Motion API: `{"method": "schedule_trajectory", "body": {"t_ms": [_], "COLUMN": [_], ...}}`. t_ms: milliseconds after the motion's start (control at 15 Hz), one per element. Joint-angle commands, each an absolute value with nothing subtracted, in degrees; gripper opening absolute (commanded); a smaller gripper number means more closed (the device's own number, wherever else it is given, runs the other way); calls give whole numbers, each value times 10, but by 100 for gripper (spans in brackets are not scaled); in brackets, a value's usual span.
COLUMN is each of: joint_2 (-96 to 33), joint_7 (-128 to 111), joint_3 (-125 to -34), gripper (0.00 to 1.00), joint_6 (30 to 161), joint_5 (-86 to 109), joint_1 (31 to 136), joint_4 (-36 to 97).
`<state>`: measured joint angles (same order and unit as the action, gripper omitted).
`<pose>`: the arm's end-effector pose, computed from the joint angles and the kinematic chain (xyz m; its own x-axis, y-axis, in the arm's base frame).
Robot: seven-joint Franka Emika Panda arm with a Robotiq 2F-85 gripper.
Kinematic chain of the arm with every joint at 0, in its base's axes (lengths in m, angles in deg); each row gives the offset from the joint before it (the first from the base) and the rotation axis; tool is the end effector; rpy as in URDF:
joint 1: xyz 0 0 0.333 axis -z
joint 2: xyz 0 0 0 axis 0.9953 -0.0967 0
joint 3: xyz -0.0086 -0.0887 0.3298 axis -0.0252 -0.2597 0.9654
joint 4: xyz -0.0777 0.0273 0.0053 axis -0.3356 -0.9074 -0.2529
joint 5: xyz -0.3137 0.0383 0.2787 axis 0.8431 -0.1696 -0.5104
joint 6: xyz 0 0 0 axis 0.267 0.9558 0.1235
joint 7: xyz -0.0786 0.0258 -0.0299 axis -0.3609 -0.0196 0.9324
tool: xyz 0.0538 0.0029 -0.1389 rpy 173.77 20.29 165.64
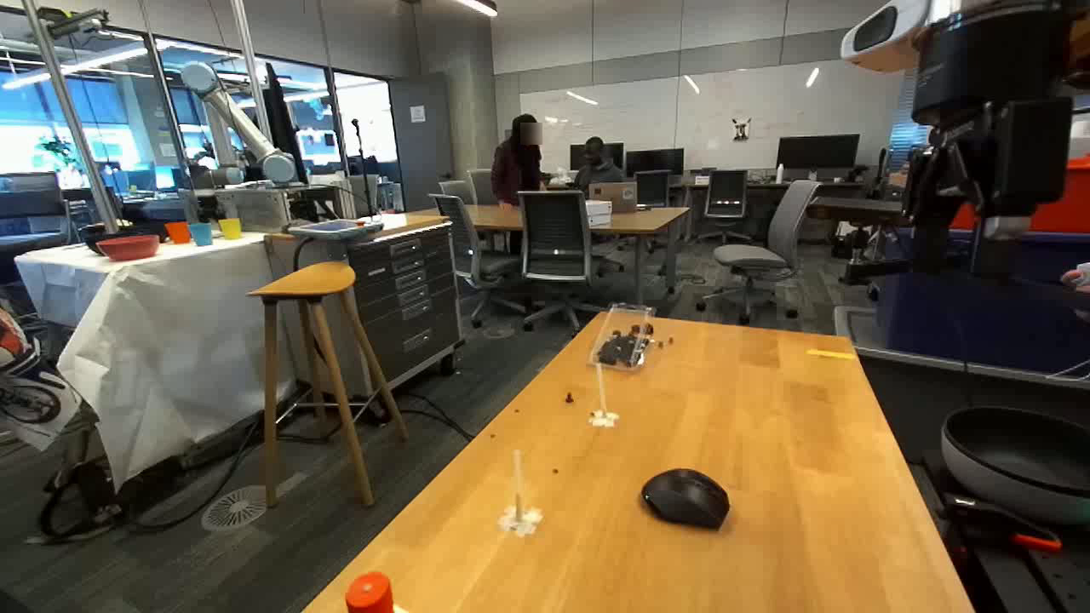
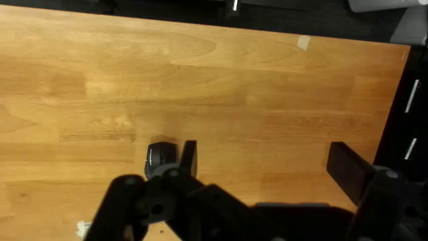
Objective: Left click the black computer mouse
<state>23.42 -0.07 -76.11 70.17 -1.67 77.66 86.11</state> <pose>0.3518 0.0602 0.4435 0.9935 0.1142 -0.0004 0.1123 -0.9779 -0.1763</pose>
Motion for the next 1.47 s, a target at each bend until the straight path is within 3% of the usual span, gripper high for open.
{"method": "schedule_trajectory", "body": {"t_ms": [0,1400], "joint_2": [234,157], "joint_7": [2,-63], "joint_3": [-756,-747], "gripper": [100,100], "joint_6": [700,735], "joint_5": [-20,105], "joint_1": [783,861], "joint_4": [860,862]}}
